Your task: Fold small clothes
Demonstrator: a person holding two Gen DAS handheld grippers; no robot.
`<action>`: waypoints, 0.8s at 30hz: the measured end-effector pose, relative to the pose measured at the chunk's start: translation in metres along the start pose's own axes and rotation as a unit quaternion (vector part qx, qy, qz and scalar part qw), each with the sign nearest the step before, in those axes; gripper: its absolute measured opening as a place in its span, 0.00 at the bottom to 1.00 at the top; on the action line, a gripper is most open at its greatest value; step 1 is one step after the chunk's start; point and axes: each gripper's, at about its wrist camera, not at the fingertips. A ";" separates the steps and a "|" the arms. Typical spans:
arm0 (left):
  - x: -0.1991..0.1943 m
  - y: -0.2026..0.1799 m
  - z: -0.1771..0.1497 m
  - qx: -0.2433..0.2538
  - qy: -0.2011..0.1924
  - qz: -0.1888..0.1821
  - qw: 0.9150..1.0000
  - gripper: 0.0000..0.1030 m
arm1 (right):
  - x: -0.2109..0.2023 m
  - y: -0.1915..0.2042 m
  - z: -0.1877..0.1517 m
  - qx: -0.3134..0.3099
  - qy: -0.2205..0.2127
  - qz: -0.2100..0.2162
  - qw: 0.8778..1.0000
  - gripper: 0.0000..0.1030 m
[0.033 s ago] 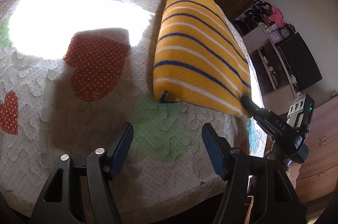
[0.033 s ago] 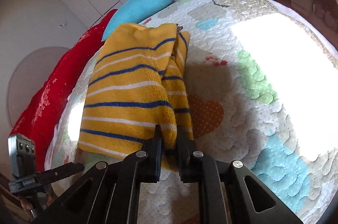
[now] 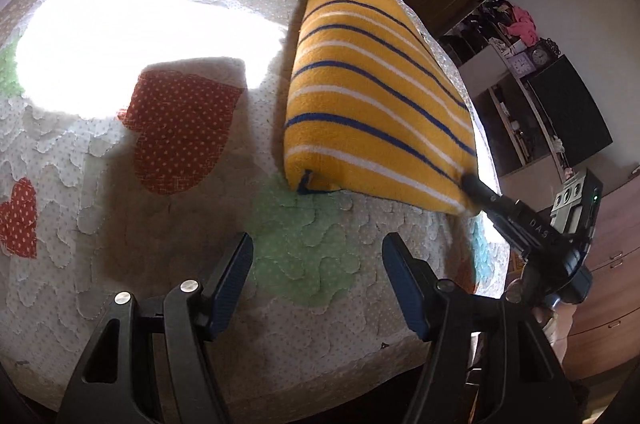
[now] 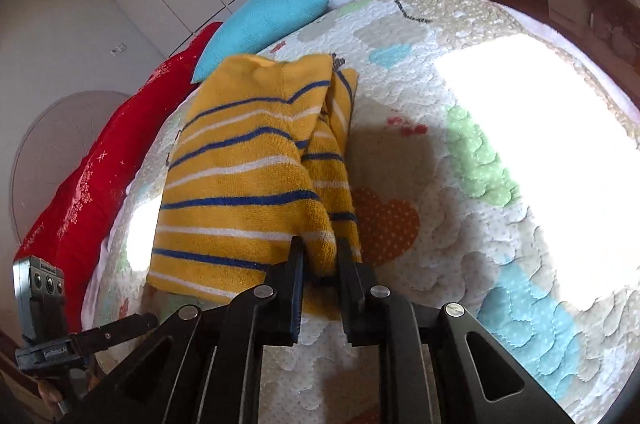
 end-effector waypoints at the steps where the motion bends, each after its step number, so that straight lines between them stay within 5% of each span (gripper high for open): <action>1: -0.003 -0.004 0.000 0.013 -0.005 0.014 1.000 0.64 | -0.007 0.000 0.005 -0.001 -0.014 -0.001 1.000 0.33; 3: -0.007 -0.008 0.001 0.033 -0.014 0.039 0.999 0.66 | -0.026 0.003 0.017 0.000 -0.056 -0.013 0.998 0.43; 7: -0.010 -0.009 0.005 0.042 -0.021 0.059 0.997 0.67 | -0.050 0.025 0.047 -0.024 -0.119 -0.010 0.993 0.43; 13: -0.008 -0.014 -0.001 0.046 -0.019 0.065 0.997 0.68 | 0.017 0.065 0.084 -0.060 -0.053 0.059 0.995 0.41; 16: -0.013 -0.010 -0.002 0.048 -0.022 0.073 0.996 0.68 | 0.080 0.044 0.084 -0.056 -0.003 -0.052 0.997 0.42; 17: -0.016 -0.007 0.000 0.045 -0.025 0.075 0.996 0.68 | 0.100 0.031 0.078 -0.057 0.025 -0.093 0.994 0.59; 18: -0.019 -0.002 0.004 0.042 -0.030 0.077 0.996 0.69 | 0.109 0.017 0.073 -0.041 0.034 -0.099 0.994 0.64; 24: -0.024 0.021 0.054 0.017 -0.083 0.056 0.995 0.82 | 0.062 -0.007 0.078 0.029 -0.017 -0.026 0.999 0.70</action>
Point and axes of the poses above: each gripper's, at about its wrist camera, not at the fingertips, and x roughly the way its jaws point, y to its left, z to its top, and after that the axes turned 1 degree about -z, right-handed
